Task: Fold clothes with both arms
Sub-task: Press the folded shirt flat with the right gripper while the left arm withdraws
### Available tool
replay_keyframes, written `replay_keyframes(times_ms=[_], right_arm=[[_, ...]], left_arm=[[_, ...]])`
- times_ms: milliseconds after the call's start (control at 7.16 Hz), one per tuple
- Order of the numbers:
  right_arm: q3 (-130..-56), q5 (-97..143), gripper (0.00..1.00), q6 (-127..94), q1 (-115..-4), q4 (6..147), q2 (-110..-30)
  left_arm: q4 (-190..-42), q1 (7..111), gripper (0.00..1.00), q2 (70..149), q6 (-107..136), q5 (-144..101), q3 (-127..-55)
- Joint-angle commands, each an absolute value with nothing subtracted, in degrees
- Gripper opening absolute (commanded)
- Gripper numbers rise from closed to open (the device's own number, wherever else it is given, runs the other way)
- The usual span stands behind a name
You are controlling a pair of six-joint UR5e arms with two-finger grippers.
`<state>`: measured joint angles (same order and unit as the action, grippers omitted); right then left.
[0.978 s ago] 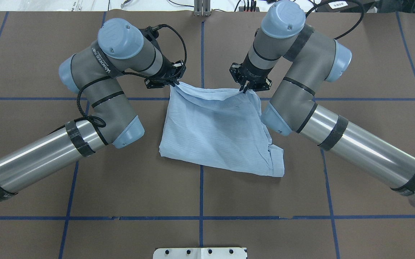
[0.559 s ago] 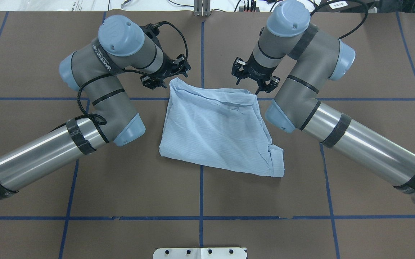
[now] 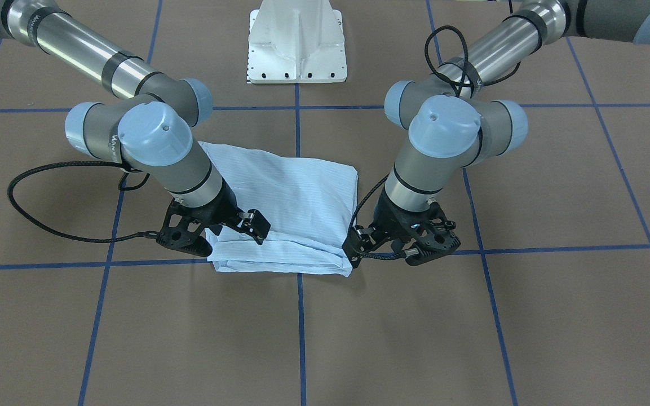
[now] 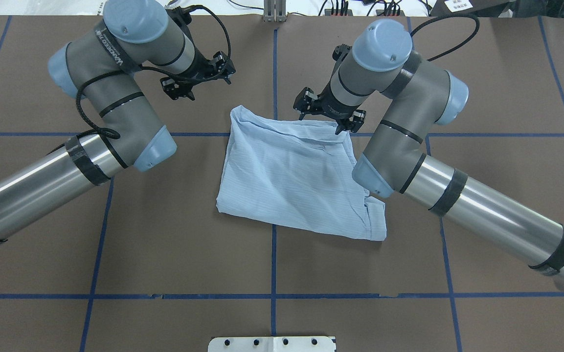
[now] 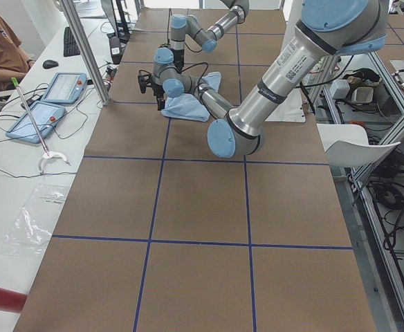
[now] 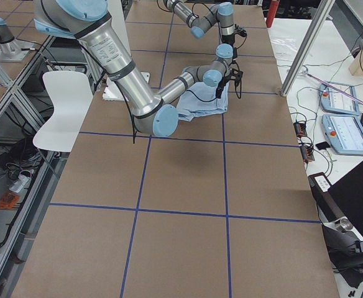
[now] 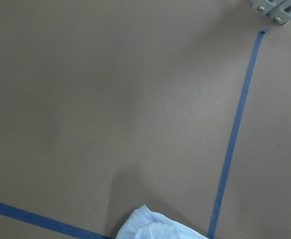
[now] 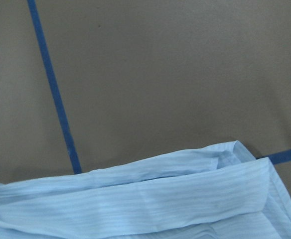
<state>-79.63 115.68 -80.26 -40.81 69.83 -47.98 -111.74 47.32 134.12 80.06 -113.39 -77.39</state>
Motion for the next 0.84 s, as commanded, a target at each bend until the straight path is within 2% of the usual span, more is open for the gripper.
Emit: replay_keyframes(times_ms=[0, 279, 699], right_arm=[[-78.9, 108.4, 1.00, -74.9, -35.7, 70.1, -46.5], [-78.1, 102.2, 1.00, -69.3, -32.5, 78.2, -42.7], [-70.1, 101.9, 1.00, -67.9, -32.4, 78.0, -38.5]], left_arm=[[-111.4, 51.3, 1.00, 130.5, 73.0, -116.7, -78.2], [-112.0, 52.0, 1.00, 129.2, 71.6, -116.7, -78.3], [-111.8, 52.0, 1.00, 129.1, 71.7, -116.7, -78.3]])
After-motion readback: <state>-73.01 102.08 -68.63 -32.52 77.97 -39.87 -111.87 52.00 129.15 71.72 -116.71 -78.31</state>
